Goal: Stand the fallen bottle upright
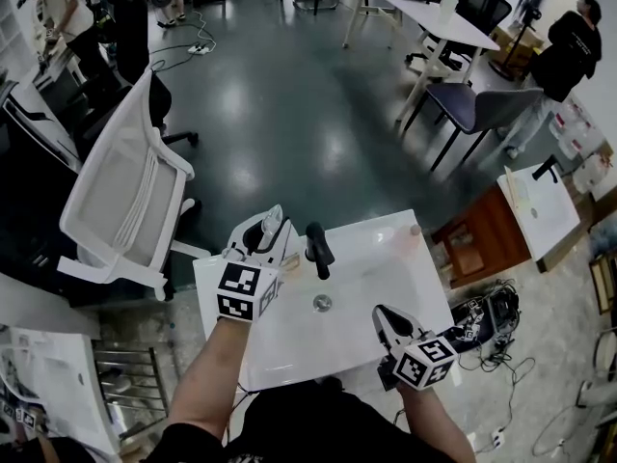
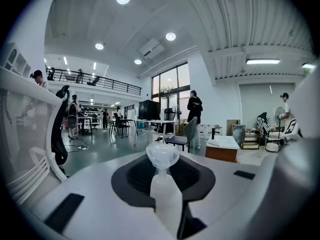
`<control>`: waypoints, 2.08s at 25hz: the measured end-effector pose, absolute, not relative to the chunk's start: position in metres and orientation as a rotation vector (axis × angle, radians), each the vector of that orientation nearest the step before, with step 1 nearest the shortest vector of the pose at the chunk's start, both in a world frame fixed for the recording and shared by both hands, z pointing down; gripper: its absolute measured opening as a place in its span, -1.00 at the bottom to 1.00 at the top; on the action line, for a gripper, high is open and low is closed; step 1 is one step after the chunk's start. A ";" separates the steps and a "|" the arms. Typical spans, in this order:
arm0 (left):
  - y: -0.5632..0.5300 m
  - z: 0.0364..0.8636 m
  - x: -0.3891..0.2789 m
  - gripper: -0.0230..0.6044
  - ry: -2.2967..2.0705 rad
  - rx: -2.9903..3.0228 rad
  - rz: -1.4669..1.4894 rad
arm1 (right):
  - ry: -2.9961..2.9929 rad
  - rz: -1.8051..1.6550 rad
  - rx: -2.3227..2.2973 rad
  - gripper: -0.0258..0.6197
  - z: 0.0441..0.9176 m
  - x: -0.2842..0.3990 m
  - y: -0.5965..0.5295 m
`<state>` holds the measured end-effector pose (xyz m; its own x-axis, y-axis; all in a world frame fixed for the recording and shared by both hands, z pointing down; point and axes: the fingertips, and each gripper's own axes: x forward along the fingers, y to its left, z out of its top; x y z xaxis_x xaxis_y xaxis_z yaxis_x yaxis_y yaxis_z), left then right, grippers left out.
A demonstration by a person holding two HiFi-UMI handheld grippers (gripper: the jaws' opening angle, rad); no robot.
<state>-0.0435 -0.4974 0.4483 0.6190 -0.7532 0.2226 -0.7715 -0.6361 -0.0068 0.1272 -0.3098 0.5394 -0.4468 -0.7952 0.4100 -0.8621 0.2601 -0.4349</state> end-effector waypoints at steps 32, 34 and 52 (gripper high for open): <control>-0.396 0.467 -0.052 -0.31 -1.471 2.645 0.416 | -2.500 0.846 1.470 -0.88 0.524 0.104 -0.244; -0.376 0.471 -0.051 -0.42 -1.481 2.634 0.429 | -2.516 0.825 1.466 -0.88 0.518 0.104 -0.234; -0.208 0.488 -0.038 -0.84 -1.445 2.561 0.524 | -2.674 0.553 1.413 -0.88 0.480 0.108 -0.162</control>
<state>-0.0381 -0.2076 0.4878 0.4733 -0.7978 0.3736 -0.8518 -0.5226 -0.0369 0.1081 -0.1623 0.4802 -0.5759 -0.7865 0.2232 -0.8105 0.5135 -0.2816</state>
